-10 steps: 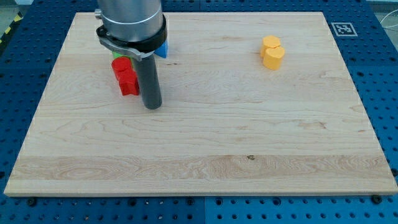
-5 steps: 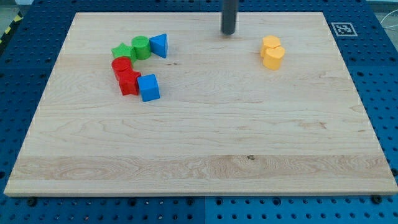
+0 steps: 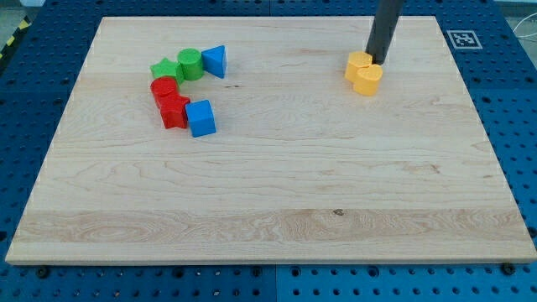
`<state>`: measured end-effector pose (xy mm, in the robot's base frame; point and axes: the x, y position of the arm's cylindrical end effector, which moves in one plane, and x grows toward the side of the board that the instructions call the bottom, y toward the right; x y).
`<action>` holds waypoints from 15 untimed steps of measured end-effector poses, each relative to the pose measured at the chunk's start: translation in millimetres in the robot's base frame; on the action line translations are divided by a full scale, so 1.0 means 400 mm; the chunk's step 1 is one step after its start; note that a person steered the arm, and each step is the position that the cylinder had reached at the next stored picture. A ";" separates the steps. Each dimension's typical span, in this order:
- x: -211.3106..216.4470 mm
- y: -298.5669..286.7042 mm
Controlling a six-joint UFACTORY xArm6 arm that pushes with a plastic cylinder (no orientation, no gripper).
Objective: Move yellow hexagon closer to the blue cube
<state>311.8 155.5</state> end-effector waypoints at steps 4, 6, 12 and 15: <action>0.063 -0.183; 0.138 -0.207; 0.232 -0.261; 0.280 -0.370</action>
<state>423.8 7.7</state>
